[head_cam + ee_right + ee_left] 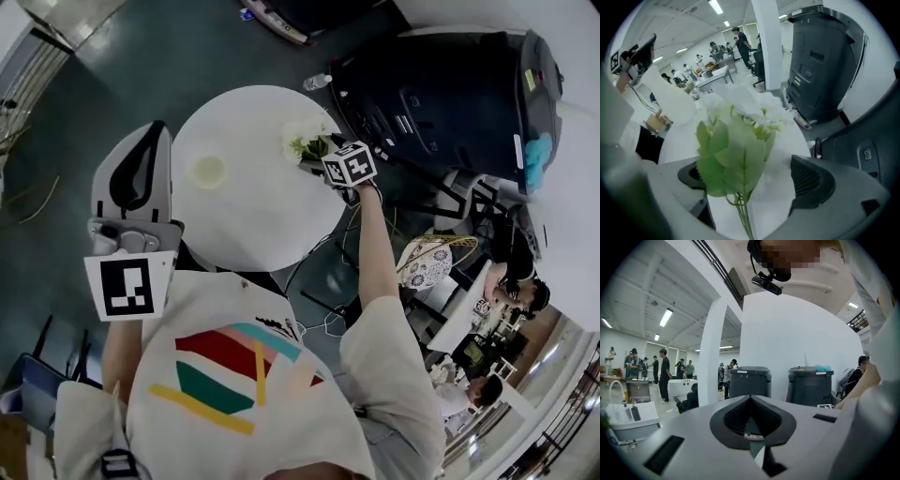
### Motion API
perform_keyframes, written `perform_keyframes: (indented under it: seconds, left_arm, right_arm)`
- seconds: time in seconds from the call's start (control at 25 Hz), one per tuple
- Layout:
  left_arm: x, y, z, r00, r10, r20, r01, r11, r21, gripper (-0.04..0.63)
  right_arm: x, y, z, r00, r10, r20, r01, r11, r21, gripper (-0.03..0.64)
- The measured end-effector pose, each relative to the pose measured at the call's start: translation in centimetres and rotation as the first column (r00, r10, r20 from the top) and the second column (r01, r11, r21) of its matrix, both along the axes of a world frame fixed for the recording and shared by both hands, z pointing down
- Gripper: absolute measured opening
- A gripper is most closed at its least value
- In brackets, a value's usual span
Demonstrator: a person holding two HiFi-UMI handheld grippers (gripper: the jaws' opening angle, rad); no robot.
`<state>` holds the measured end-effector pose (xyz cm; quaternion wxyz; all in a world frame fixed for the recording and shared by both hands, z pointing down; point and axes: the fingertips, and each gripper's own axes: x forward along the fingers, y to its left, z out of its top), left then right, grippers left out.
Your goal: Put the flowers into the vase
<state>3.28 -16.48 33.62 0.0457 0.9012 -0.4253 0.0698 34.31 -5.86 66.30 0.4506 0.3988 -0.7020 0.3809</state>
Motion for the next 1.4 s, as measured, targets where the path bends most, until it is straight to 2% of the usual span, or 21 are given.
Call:
perform_keyframes:
  seconds: [0.16,0.32,0.44,0.56,0.76,1.08,1.2,1.28,1.4]
  left_arm:
    - [-3.9,-1.1,1.6,0.996,-0.090,0.008,0.090,0.996,-0.022,0.005]
    - [-6.9,-1.4,2.8,0.987,-0.159,0.013,0.159,0.986,-0.046,0.005]
    - [-8.6,-1.2,3.3,0.982,-0.187,0.016,0.188,0.981,-0.052,0.005]
    - [-9.1,-0.9,3.2,0.979,-0.203,0.013,0.203,0.978,-0.051,0.005]
    - [-9.1,-1.0,2.7,0.975,-0.224,-0.005,0.224,0.974,-0.028,0.005]
    - [-8.6,-0.6,0.7,0.978,-0.201,-0.049,0.201,0.980,0.004,0.005]
    - [-8.6,-0.6,-0.4,0.982,-0.184,-0.049,0.185,0.982,0.025,0.005]
    - [-8.6,-0.7,-1.0,0.983,-0.175,-0.052,0.178,0.983,0.042,0.005]
    - [-8.4,-0.9,-1.4,0.986,-0.160,-0.055,0.163,0.985,0.056,0.005]
  right_arm:
    - [0.1,-0.4,0.6,1.000,-0.006,-0.029,0.006,1.000,-0.009,0.522]
    - [-0.3,0.3,1.1,0.988,-0.078,-0.136,0.073,0.997,-0.039,0.517]
    - [-0.9,0.0,1.0,0.982,-0.095,-0.161,0.086,0.994,-0.061,0.506]
    - [-1.5,0.2,0.8,0.976,-0.138,-0.168,0.128,0.989,-0.071,0.469]
    - [-2.7,0.7,0.5,0.950,-0.254,-0.179,0.241,0.966,-0.093,0.318]
    - [-3.6,0.8,0.3,0.942,-0.259,-0.212,0.230,0.961,-0.154,0.259]
    - [-4.9,0.5,-0.2,0.962,-0.194,-0.193,0.177,0.979,-0.104,0.225]
    - [-6.2,-0.9,-1.1,0.989,-0.079,-0.123,0.078,0.997,-0.014,0.218]
    - [-7.8,-4.1,-3.7,0.999,0.033,-0.016,-0.031,0.991,0.129,0.218]
